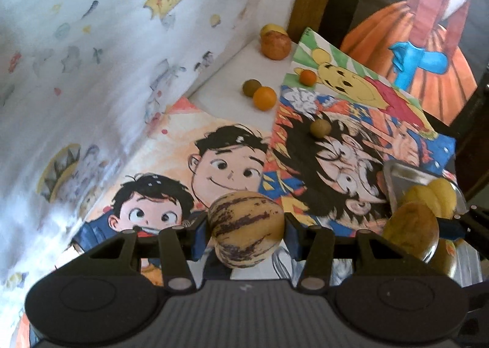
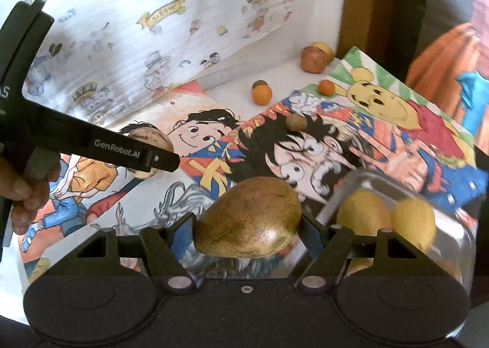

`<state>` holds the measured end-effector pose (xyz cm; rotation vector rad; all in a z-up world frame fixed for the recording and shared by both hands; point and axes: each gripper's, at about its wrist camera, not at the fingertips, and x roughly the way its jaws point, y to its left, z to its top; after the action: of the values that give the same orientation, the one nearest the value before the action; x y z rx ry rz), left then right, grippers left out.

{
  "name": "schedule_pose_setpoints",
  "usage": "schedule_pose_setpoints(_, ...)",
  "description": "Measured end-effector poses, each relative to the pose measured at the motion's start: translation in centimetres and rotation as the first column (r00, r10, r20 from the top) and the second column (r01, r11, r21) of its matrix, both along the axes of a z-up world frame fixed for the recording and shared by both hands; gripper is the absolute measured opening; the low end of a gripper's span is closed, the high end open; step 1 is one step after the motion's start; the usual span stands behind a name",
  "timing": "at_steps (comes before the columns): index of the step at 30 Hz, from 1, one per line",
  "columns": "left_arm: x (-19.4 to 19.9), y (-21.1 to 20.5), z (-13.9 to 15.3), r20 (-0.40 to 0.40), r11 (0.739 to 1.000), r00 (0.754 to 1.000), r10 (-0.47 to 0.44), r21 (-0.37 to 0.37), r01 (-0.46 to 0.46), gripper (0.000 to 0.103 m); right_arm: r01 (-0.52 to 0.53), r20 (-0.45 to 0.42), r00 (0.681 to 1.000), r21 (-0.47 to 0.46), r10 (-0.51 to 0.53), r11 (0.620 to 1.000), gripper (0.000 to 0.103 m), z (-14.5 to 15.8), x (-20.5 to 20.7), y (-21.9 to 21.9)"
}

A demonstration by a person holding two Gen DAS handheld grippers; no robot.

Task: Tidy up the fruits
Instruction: 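Carry the striped fruit and oval fruit in both grippers over the tray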

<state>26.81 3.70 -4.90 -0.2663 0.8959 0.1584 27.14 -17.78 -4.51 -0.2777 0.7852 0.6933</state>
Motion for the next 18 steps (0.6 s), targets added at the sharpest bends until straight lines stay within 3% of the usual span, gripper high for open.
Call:
schedule_pose_setpoints(10, -1.2, -3.2, 0.2, -0.003, 0.989, 0.989, -0.148, -0.025, 0.148, 0.054, 0.187, 0.011, 0.982, -0.004, -0.187, 0.982, 0.074, 1.1, -3.8, -4.7)
schedule_pose_setpoints(18, -1.6, -7.2, 0.5, 0.022, 0.955, 0.956, -0.293, -0.048, 0.293, 0.054, 0.321, 0.007, 0.947, -0.045, -0.321, 0.946, 0.074, 1.0, -5.3, -8.8)
